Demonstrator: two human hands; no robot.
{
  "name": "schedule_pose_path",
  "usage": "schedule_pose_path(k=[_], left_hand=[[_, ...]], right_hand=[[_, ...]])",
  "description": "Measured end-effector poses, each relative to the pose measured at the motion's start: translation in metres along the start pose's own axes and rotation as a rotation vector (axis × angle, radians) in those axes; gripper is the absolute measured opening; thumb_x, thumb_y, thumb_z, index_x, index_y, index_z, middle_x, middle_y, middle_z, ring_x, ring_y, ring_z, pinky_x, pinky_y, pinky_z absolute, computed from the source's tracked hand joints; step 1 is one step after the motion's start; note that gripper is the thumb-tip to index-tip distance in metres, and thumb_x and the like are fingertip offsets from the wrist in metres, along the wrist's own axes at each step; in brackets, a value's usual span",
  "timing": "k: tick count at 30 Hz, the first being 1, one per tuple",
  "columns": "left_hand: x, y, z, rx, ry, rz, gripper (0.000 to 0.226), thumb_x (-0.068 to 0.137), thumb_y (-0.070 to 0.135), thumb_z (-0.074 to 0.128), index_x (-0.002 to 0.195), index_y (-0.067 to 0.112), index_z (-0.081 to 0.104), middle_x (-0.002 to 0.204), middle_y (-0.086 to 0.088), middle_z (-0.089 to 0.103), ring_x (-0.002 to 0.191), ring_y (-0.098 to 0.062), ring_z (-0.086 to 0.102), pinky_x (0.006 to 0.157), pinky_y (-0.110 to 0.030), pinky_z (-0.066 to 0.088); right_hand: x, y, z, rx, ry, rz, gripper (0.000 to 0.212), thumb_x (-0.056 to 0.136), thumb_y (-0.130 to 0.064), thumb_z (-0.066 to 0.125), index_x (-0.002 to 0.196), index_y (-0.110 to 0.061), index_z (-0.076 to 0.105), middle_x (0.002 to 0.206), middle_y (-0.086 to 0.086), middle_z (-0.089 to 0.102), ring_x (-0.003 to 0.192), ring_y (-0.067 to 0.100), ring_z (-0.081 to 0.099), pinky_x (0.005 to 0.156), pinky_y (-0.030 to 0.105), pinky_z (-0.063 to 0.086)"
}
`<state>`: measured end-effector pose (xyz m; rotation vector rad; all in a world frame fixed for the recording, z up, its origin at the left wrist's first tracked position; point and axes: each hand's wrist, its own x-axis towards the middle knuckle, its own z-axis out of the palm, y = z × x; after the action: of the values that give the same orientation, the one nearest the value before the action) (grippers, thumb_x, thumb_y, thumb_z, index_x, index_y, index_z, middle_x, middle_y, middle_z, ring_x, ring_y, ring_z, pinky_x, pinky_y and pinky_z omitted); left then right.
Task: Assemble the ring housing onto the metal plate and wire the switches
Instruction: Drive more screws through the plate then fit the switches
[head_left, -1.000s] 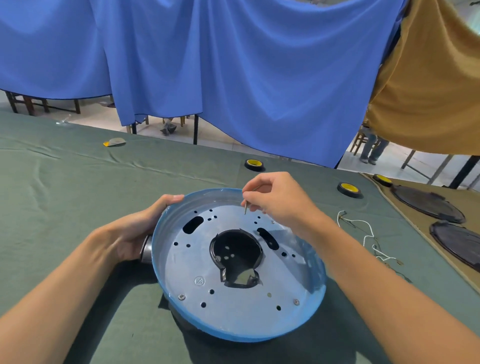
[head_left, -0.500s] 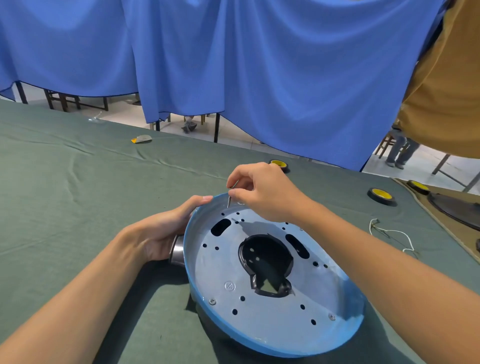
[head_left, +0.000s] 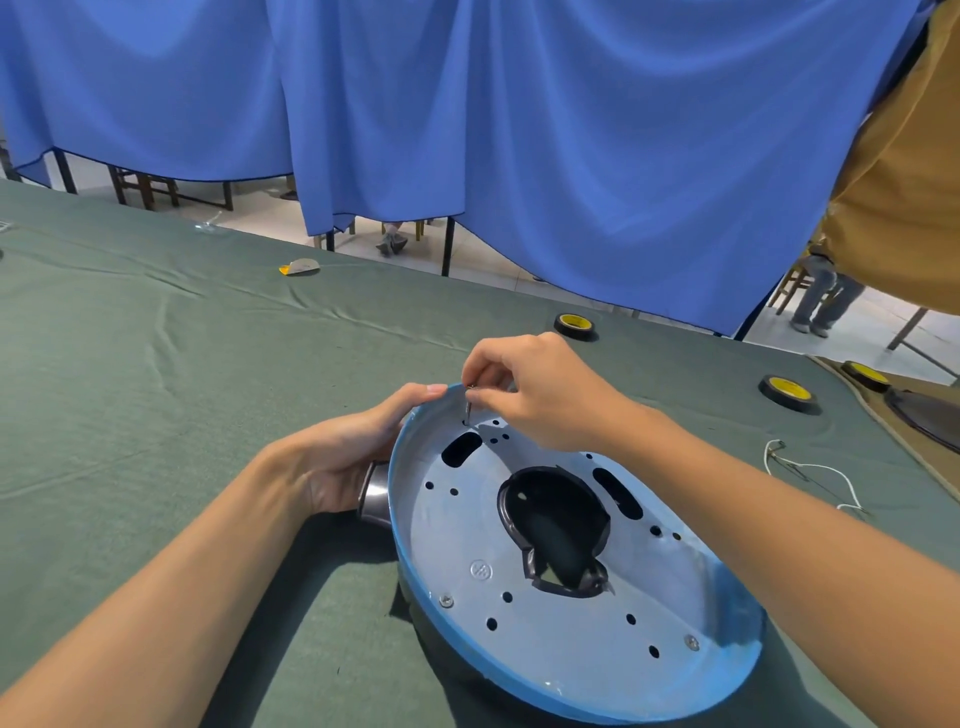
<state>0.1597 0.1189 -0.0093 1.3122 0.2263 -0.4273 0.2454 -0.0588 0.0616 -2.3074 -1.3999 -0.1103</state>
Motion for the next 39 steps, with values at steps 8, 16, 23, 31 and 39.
schedule_pose_path(k=[8, 16, 23, 31, 39], left_hand=[[0.0, 0.001, 0.001, 0.002, 0.043, 0.0, 0.064, 0.054, 0.064, 0.078, 0.086, 0.008, 0.076, 0.087, -0.013, 0.07, 0.07, -0.025, 0.066, 0.063, -0.033, 0.055], [0.0, 0.0, -0.001, -0.026, 0.013, -0.001, 0.067, 0.059, 0.068, 0.08, 0.088, 0.008, 0.079, 0.094, -0.014, 0.074, 0.073, -0.026, 0.071, 0.063, -0.033, 0.057], [-0.001, -0.002, -0.003, -0.059, -0.013, 0.014, 0.065, 0.064, 0.066, 0.075, 0.092, 0.008, 0.079, 0.097, -0.014, 0.074, 0.077, -0.025, 0.072, 0.066, -0.034, 0.058], [-0.001, -0.001, -0.001, -0.073, 0.018, 0.0, 0.063, 0.064, 0.064, 0.073, 0.089, 0.007, 0.079, 0.096, -0.016, 0.074, 0.074, -0.026, 0.072, 0.063, -0.033, 0.058], [-0.001, 0.0, -0.002, -0.087, -0.031, -0.016, 0.062, 0.07, 0.064, 0.069, 0.088, 0.006, 0.079, 0.092, -0.016, 0.075, 0.071, -0.026, 0.073, 0.061, -0.033, 0.058]], right_hand=[[-0.007, 0.0, 0.0, -0.021, -0.057, -0.051, 0.006, 0.086, -0.008, 0.069, 0.092, -0.011, 0.07, 0.083, -0.002, 0.071, 0.078, 0.012, 0.064, 0.076, 0.03, 0.052], [-0.002, 0.001, 0.001, -0.045, -0.094, -0.018, 0.005, 0.086, -0.015, 0.071, 0.09, -0.014, 0.073, 0.086, 0.0, 0.071, 0.083, 0.015, 0.064, 0.079, 0.037, 0.053], [0.005, 0.001, -0.003, -0.043, -0.17, 0.004, 0.012, 0.087, -0.011, 0.069, 0.096, -0.013, 0.077, 0.09, -0.002, 0.073, 0.084, 0.011, 0.066, 0.083, 0.033, 0.055], [0.008, -0.001, -0.003, -0.042, -0.168, 0.005, 0.011, 0.085, -0.009, 0.07, 0.092, -0.013, 0.078, 0.084, -0.005, 0.073, 0.077, 0.006, 0.064, 0.079, 0.03, 0.056], [0.012, -0.002, -0.002, -0.053, -0.173, 0.067, 0.012, 0.085, -0.027, 0.072, 0.077, -0.019, 0.074, 0.066, -0.014, 0.062, 0.067, 0.003, 0.058, 0.062, 0.023, 0.046]])
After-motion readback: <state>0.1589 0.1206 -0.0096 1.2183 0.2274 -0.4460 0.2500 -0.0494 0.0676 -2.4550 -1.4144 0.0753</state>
